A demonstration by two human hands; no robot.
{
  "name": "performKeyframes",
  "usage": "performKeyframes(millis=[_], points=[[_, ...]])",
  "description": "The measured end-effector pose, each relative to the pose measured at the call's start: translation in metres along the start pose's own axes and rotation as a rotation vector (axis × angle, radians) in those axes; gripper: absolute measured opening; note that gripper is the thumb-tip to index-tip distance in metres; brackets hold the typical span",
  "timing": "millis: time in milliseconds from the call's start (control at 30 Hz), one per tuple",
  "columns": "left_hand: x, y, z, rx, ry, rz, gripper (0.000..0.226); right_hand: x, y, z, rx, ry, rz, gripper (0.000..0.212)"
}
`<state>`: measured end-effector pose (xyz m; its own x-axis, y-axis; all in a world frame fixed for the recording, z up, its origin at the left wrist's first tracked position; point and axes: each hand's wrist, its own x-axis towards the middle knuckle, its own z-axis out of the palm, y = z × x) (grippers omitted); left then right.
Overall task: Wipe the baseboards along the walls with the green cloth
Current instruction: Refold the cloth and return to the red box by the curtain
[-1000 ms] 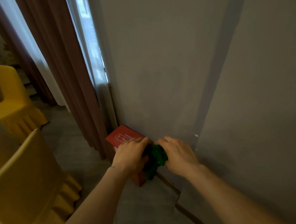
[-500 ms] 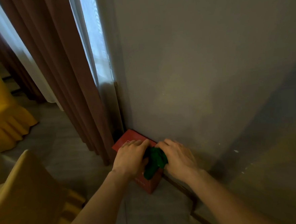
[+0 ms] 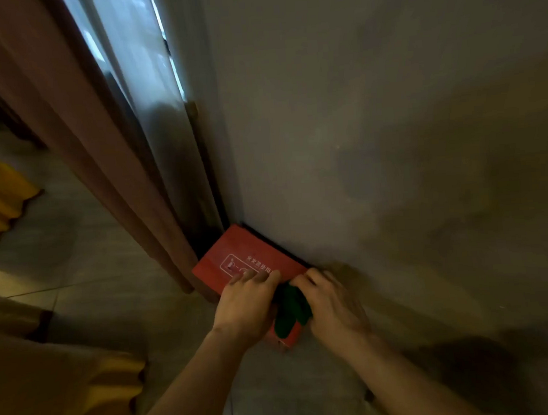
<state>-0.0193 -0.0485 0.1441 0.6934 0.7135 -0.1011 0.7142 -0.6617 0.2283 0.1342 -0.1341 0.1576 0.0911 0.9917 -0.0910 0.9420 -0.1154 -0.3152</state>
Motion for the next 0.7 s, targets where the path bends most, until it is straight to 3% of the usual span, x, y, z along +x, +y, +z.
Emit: performKeyframes(millis=[333,433,567,700], points=[[0.071,-0.040,0.103,0.016,-0.061,-0.105,0.051,0.079,0.053,0.102,-0.035,-0.141,0.022,0.051],[0.074,-0.048,0.125,0.027,-0.091,-0.125,0.056,0.085,0.063,0.125,-0.007,-0.190,0.030,0.063],[0.066,-0.058,0.148,-0.028,-0.223,-0.146,0.088,0.088,0.074,0.147,-0.020,-0.360,0.061,0.086],[0.059,-0.060,0.157,-0.033,-0.361,-0.137,0.114,0.085,0.077,0.148,-0.004,-0.403,0.078,0.095]])
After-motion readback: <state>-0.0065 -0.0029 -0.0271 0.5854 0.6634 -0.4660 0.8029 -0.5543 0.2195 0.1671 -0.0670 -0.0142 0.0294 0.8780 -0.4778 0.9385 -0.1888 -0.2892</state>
